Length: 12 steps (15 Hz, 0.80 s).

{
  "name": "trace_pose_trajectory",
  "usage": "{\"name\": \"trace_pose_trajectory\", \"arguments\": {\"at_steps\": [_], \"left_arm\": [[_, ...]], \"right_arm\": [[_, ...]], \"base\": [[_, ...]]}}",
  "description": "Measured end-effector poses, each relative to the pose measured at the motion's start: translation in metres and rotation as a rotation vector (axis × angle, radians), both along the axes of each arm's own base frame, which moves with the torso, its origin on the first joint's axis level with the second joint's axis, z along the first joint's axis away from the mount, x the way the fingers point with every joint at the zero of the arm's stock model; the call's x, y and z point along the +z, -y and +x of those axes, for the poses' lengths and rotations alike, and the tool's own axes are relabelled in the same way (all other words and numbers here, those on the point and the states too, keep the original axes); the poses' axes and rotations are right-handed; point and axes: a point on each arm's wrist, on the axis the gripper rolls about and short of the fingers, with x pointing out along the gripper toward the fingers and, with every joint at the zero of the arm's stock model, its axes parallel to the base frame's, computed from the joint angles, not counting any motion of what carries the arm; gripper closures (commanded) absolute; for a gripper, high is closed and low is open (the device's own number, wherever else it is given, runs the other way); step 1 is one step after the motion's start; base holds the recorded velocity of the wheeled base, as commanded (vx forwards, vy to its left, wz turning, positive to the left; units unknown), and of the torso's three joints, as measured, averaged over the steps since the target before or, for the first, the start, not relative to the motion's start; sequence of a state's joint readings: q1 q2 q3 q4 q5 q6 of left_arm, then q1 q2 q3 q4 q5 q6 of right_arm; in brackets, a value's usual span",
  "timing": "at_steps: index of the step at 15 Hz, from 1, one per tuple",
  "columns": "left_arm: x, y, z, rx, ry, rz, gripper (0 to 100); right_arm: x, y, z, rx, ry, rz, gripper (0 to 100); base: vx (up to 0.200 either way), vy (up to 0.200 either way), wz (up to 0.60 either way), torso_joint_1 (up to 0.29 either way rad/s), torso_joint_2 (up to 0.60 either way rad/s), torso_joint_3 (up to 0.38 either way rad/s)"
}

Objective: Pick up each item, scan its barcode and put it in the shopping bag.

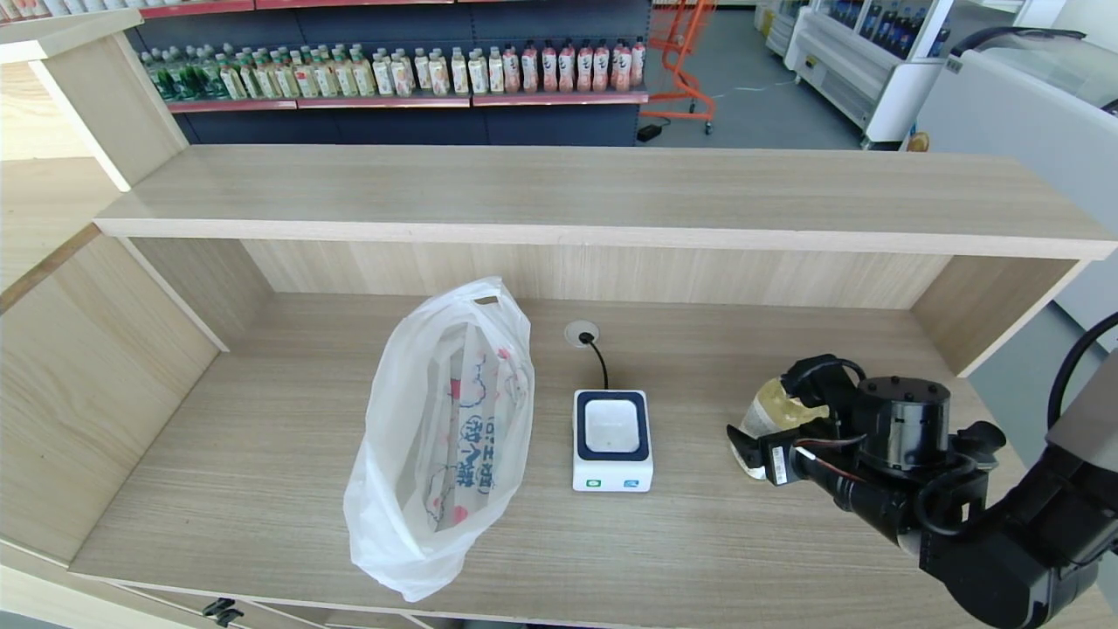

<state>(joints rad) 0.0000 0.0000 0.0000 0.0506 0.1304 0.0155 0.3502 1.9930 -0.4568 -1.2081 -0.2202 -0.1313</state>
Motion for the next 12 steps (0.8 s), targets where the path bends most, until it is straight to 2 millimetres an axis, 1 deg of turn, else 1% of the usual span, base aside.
{"name": "trace_pose_trajectory", "arguments": {"at_steps": [2, 3, 8, 12], "left_arm": [[0.0, 0.0, 0.0, 0.0, 0.0, 0.0, 0], [0.0, 0.0, 0.0, 0.0, 0.0, 0.0, 0], [0.0, 0.0, 0.0, 0.0, 0.0, 0.0, 0], [0.0, 0.0, 0.0, 0.0, 0.0, 0.0, 0]], "right_arm": [[0.0008, -0.0007, 0.0017, 0.015, 0.015, 0.015, 0], [0.001, -0.0015, 0.0022, 0.04, 0.017, 0.026, 100], [0.0016, -0.0026, 0.0031, 0.068, 0.026, 0.032, 100], [-0.0004, -0.0001, 0.0043, 0.073, 0.027, -0.015, 100]], "base": [[0.0, 0.0, 0.0, 0.0, 0.0, 0.0], [0.0, 0.0, 0.0, 0.0, 0.0, 0.0], [0.0, 0.0, 0.0, 0.0, 0.0, 0.0], [0.0, 0.0, 0.0, 0.0, 0.0, 0.0]]}}
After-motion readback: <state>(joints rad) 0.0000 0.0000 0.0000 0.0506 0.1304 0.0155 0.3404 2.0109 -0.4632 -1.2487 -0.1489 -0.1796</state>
